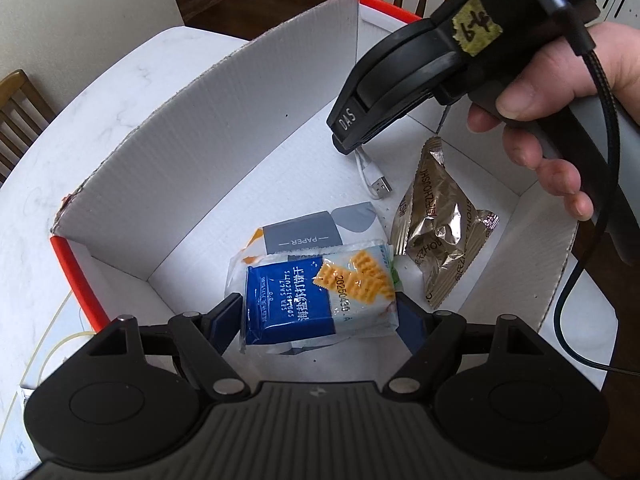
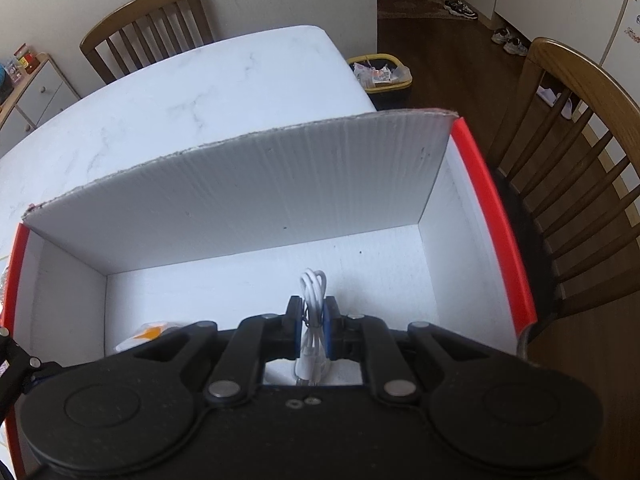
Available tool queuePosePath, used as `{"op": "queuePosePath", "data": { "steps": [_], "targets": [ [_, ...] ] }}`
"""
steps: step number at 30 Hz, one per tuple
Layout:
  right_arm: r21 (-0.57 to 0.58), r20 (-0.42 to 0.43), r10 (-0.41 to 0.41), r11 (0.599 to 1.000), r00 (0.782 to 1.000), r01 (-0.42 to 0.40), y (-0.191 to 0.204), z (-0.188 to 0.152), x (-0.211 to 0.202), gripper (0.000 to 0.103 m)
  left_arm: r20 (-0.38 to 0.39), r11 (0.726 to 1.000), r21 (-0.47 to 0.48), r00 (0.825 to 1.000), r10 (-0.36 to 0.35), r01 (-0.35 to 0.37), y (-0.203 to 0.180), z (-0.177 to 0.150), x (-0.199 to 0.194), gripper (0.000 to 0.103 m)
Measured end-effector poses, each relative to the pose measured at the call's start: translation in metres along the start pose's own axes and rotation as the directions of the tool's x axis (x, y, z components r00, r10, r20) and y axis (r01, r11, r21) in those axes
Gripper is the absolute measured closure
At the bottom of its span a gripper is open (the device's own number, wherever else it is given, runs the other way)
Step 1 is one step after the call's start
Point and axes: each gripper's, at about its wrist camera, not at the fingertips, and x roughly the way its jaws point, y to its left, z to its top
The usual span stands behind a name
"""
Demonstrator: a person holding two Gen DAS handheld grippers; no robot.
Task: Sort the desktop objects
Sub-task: 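Lower the cable and cracker packet into the shoebox with both tools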
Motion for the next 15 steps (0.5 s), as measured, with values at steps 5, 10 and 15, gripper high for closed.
{"op": "queuePosePath", "data": {
  "steps": [5, 10, 15],
  "targets": [
    [0.007, -0.019, -0.006, 1.000, 1.000, 0.006, -0.003, 0.000, 0.006, 0.087, -0.001, 1.000, 0.011, 1.000, 0.000, 0.000, 0.000, 0.002, 0.001, 0.023],
    [0.017, -0.013, -0.005, 1.000, 1.000, 0.005, -0.007, 0.001, 0.002, 0.081, 0.006, 1.000, 0.011, 1.000, -0.004, 0.004, 0.002, 0.003, -0.001, 0.021],
    [0.017, -0.006, -0.003, 1.000, 1.000, 0.003, -0.008, -0.001, -0.005, 0.077, 0.014, 1.000, 0.010, 1.000, 0.000, 0.000, 0.004, 0.004, -0.005, 0.020]
  ]
}}
